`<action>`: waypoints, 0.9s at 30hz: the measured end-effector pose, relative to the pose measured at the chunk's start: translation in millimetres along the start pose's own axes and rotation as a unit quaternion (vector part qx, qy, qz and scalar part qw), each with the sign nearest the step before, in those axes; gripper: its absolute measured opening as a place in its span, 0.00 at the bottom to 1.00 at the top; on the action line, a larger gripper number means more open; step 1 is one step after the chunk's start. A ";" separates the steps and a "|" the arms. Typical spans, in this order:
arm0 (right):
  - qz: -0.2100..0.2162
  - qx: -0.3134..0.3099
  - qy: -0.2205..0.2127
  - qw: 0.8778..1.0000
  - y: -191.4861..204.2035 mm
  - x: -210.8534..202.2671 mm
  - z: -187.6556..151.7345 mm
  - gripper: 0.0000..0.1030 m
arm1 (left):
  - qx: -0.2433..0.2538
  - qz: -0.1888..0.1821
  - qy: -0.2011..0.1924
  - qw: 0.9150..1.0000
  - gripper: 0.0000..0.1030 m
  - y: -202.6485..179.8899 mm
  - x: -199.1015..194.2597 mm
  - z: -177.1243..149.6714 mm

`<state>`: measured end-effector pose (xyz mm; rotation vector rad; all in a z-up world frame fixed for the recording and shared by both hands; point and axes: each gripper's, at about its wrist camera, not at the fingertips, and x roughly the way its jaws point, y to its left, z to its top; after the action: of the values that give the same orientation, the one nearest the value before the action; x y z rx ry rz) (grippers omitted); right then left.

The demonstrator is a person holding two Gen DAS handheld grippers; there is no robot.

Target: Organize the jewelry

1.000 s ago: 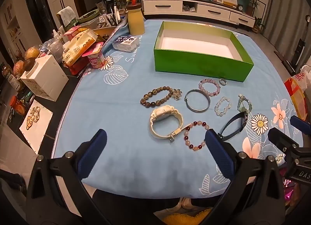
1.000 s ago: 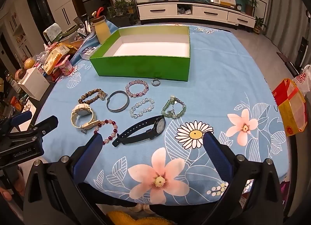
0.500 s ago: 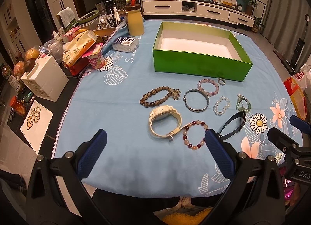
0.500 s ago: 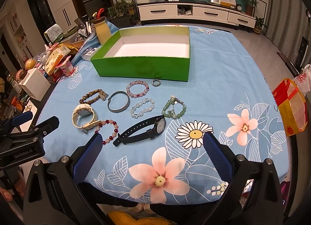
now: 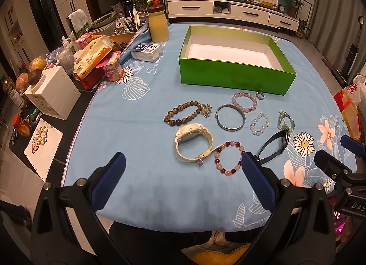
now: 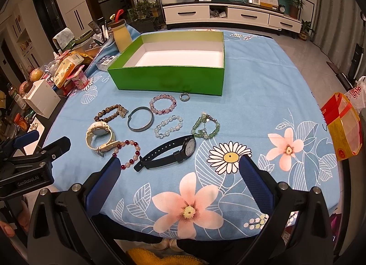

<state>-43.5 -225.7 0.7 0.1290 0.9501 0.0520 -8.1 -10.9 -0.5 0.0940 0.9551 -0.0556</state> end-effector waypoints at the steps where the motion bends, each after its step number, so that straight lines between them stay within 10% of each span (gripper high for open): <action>1: 0.000 0.000 0.000 1.000 0.0 0.1 -0.1 0.99 | 0.000 0.000 0.000 1.000 0.98 -1.6 -1.0 -0.6; 27: 0.001 -0.001 -0.003 1.000 0.1 -3.3 -0.8 0.99 | 0.007 -0.002 0.001 1.000 0.98 0.2 -1.3 -0.4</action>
<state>-46.1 -225.9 2.9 0.1282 0.9448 0.0550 -9.1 -10.6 0.4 0.1057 0.9579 -0.0663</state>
